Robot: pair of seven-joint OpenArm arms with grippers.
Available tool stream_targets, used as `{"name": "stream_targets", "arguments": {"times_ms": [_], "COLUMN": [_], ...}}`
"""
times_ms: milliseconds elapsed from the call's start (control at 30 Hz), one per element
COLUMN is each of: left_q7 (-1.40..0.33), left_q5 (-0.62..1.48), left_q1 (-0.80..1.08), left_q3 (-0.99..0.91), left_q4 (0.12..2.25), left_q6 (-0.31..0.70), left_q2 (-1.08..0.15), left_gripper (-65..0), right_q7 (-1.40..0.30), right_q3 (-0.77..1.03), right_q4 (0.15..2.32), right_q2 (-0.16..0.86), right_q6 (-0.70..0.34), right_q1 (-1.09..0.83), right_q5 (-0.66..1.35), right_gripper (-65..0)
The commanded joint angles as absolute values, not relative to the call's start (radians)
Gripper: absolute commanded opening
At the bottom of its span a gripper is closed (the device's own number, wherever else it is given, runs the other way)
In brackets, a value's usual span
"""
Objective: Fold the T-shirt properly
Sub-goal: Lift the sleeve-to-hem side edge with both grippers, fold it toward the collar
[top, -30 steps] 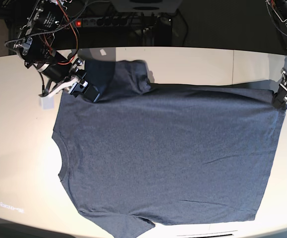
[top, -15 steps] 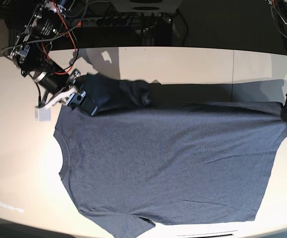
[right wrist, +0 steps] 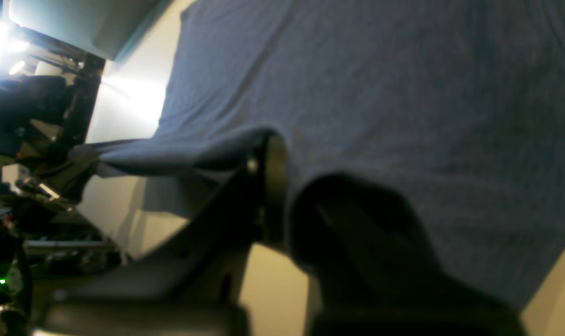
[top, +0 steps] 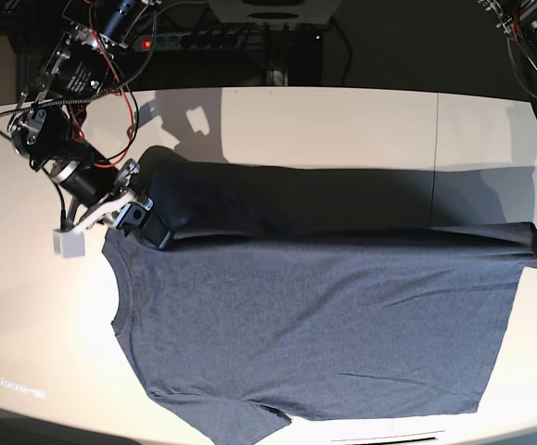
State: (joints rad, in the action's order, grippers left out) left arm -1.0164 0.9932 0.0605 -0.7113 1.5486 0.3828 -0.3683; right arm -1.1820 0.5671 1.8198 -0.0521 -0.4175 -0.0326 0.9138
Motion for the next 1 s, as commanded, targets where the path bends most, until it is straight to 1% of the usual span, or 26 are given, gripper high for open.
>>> {"name": "stream_targets", "arguments": {"times_ms": [0, 233, 433, 633, 900, 967], "left_q7": [-0.982, -0.918, -0.893, -0.893, -0.875, -0.872], "left_q5": [1.003, 0.951, 0.873, 0.847, 0.761, 0.744], "left_q1": [0.039, 0.027, -0.045, -0.086, -0.086, -0.086], "left_q3": [-0.708, -0.620, -0.556, -0.554, -0.554, -0.554], "left_q4": [1.562, 1.562, 1.541, 1.522, 1.522, 1.522], "left_q6": [0.415, 0.415, 0.414, 0.412, 0.412, 0.412], "left_q2": [-0.391, -0.391, -0.391, -0.391, -0.391, -0.391], "left_gripper": [-65.0, -65.0, -65.0, -65.0, -65.0, -65.0], "right_q7": [-1.156, -1.144, -1.114, -1.095, -1.095, -1.092], "right_q3": [0.568, 0.568, 0.567, 0.567, 0.526, 0.500], "right_q4": [1.839, 1.839, 1.838, 1.836, 1.836, 1.836], "right_q2": [-0.043, -0.041, -0.010, 0.022, 0.023, 0.022], "right_q6": [-0.499, -0.502, -0.502, -0.502, -0.525, -0.525], "right_q1": [-0.004, 0.060, 0.076, 0.075, 0.077, 0.080], "right_q5": [0.920, 0.836, 0.762, 0.740, 0.739, 0.711], "right_gripper": [-65.0, -65.0, -65.0, -65.0, -65.0, -65.0]}}
